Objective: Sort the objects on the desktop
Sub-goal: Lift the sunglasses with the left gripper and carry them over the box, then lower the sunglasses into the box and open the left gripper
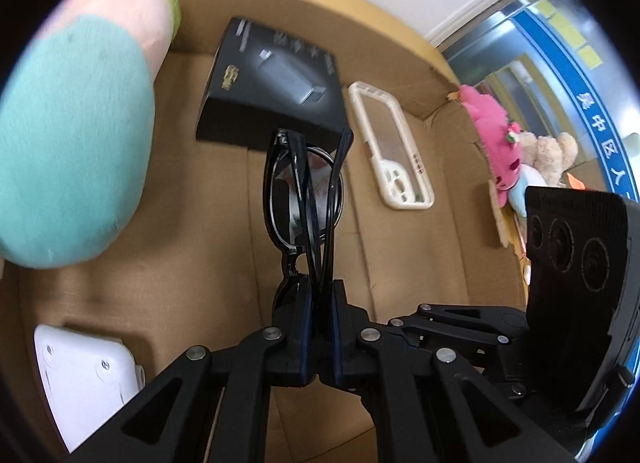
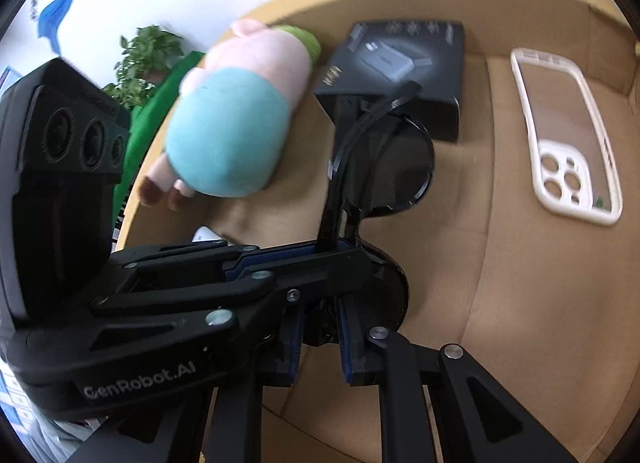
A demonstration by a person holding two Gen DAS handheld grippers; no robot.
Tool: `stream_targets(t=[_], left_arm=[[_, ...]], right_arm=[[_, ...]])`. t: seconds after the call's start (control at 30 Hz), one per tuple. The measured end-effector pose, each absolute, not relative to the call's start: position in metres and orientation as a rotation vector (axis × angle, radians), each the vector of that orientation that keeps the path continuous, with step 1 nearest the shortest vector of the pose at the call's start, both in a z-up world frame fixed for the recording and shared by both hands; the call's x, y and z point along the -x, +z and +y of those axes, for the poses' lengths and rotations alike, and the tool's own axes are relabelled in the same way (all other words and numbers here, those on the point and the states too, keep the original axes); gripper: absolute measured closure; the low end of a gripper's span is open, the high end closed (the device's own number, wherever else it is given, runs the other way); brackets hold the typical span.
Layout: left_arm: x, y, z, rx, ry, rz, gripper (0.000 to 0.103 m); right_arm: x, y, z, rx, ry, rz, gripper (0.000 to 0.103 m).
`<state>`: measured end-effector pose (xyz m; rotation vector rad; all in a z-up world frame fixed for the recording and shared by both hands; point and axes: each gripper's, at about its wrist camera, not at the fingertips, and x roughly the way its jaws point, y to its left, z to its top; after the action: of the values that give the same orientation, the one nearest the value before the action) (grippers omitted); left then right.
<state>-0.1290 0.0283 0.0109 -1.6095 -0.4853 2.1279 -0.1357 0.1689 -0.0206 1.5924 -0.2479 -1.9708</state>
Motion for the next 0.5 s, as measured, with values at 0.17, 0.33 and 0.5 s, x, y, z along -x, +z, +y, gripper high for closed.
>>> stream_targets(t=[0.17, 0.33, 0.5], left_arm=[[0.129, 0.007, 0.026, 1.661, 2.138, -0.481, 0.094], [0.129, 0.011, 0.021, 1.666, 2.161, -0.485, 0.089], [0.118, 0.027, 0.016, 1.609, 2.228, -0.471, 0.071]], right_arm=[[0.137, -0.027, 0.168, -1.659, -1.947, -0.263, 0.085], [0.132, -0.023, 0.175, -1.647, -1.972, -0.313, 0.064], [0.116, -0.001, 0.181, -1.558, -2.048, -0.280, 0.032]])
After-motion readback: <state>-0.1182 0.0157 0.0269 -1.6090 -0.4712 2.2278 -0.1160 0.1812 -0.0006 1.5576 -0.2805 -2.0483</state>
